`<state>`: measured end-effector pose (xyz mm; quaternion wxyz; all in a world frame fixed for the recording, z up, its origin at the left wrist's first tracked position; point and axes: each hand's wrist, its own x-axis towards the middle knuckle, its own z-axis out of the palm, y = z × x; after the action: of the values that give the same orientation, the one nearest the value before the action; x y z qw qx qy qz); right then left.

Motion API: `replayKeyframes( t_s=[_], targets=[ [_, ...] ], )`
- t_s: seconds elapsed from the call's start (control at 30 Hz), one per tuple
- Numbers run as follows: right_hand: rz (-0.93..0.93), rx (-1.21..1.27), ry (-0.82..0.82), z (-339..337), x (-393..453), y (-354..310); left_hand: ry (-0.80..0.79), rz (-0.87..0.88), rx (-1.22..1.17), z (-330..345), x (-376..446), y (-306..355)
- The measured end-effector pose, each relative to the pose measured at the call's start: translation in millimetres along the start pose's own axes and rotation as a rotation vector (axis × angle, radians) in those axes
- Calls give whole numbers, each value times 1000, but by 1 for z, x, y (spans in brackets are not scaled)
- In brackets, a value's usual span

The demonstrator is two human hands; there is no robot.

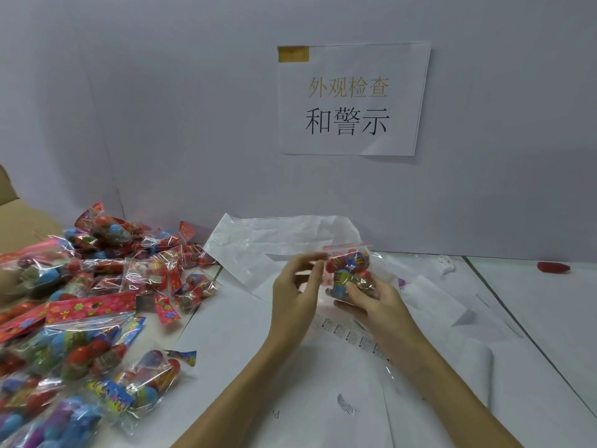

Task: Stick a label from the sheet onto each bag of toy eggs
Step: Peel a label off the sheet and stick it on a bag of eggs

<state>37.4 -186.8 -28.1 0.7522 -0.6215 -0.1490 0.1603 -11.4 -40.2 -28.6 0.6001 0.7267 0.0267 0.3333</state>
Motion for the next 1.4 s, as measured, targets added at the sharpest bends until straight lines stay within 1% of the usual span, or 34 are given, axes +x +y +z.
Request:
replayKeyframes(
  t_s=[0.03,0.07,0.1,0.13,0.17,0.2,0.23,0.27,0.33,0.5,0.6,0.77,0.87,0.93,0.97,1.0,1.07,1.1,1.13,1.17,1.2,1.23,1.27,1.3,1.33,1.4],
  targets=[
    [10,28,-33,-1,1,0,69,-33,41,-2,2,0],
    [12,61,-71,-2,1,0,93,-113,22,-6,3,-1],
    [14,101,-106,-1,1,0,50,-233,-73,-9,5,-1],
    [20,143,-136,0,0,0,-36,-361,-189,-12,7,0],
    [30,171,-162,1,0,1,-129,-450,-298,-14,8,0],
    [35,180,-183,1,-1,2,-180,-489,-390,-16,7,1],
    [36,165,-197,2,-2,2,-181,-500,-457,-18,8,1],
    [31,132,-200,2,-3,2,-146,-494,-500,-20,10,1],
    [15,59,-188,1,-4,3,-75,-477,-519,-21,13,1],
    [21,8,-222,4,-6,2,2,-476,-530,-24,17,1],
    [36,-19,-234,7,-6,2,3,-468,-529,-23,15,3],
    [71,-55,-123,5,-6,2,1,-447,-462,-20,12,2],
    [67,-39,-137,2,-5,1,-33,-470,-518,-19,12,2],
    [76,-27,-141,0,-7,1,-27,-498,-587,-21,15,2],
    [98,11,-151,-2,-8,-2,-1,-508,-602,-22,17,1],
    [142,100,-157,-7,-7,-8,27,-506,-590,-24,19,1],
    [235,445,-130,-21,-4,-24,69,-481,-529,-29,21,1],
    [224,649,-110,-32,-4,-35,86,-474,-518,-31,21,0],
    [156,827,-82,-45,-5,-46,98,-484,-527,-33,20,-1],
    [41,1009,-99,-59,-7,-58,106,-503,-532,-35,19,-1],
    [-88,1210,-181,-72,-12,-68,106,-524,-530,-36,19,-1],
    [-188,1427,-327,-82,-18,-73,101,-542,-516,-36,19,-2],
    [-253,1563,-447,-88,-24,-76,92,-554,-498,-35,19,-2],
    [-271,1624,-542,-94,-28,-77,84,-556,-477,-34,20,-4],
    [-245,1622,-584,-98,-29,-76,76,-550,-456,-33,20,-4],
    [-168,1537,-558,-100,-26,-69,79,-521,-394,-30,20,-6]
  ],
)
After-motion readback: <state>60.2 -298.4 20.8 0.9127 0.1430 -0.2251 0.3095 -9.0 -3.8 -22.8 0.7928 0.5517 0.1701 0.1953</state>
